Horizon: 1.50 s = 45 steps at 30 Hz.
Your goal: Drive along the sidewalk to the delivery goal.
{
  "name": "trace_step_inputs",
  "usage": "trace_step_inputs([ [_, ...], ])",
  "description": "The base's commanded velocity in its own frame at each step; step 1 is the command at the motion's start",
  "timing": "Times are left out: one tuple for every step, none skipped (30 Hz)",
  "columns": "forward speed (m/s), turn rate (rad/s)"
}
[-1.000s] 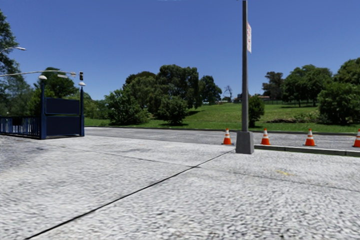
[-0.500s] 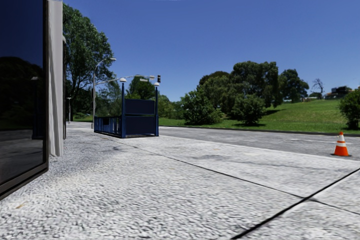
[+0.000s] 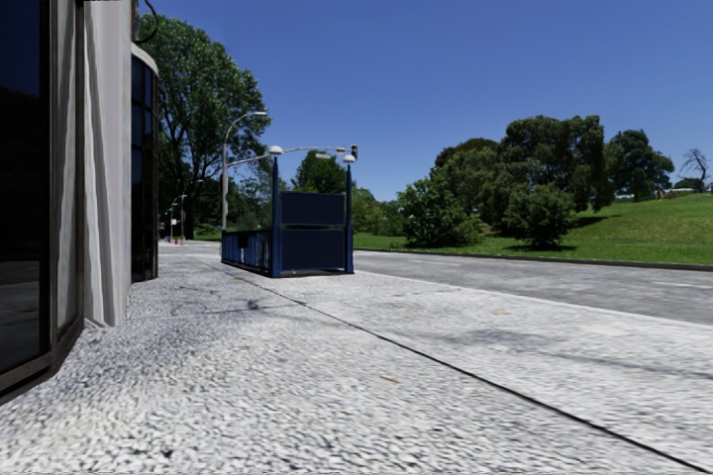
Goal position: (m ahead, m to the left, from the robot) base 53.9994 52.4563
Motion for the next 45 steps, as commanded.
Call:
trace_step_inputs([
  [2.0, -0.06],
  [2.0, -0.06],
  [2.0, 0.0],
  [2.0, 0.0],
  [2.0, 0.0],
  [2.0, 0.0],
  [2.0, 0.0],
  [2.0, 0.0],
  [2.0, 0.0],
  [2.0, 0.0],
  [2.0, 0.0],
  [2.0, 0.0],
  [2.0, 0.0],
  [2.0, 0.0],
  [2.0, 0.0],
  [2.0, 0.0],
  [2.0, 0.0],
  [2.0, 0.0],
  [2.0, 0.0],
  [2.0, 0.13],
  [2.0, 0.26],
  [2.0, 0.43],
  [2.0, 0.59],
  [2.0, 0.7],
  [2.0, 0.78],
  [2.0, 0.82],
  [2.0, 0.83],
  [2.0, 0.83],
  [2.0, 0.83],
  [2.0, 0.83],
  [2.0, 0.83],
  [2.0, 0.83],
  [2.0, 0.83],
  [2.0, 0.83],
  [2.0, 0.83],
  [2.0, 0.82],
  [2.0, 0.8],
  [2.0, 0.69],
  [2.0, 0.25],
  [2.0, 0.11],
  [2.0, 0.11],
  [2.0, 0.04],
  [2.0, 0.0],
  [2.0, 0.0],
  [2.0, 0.0],
])
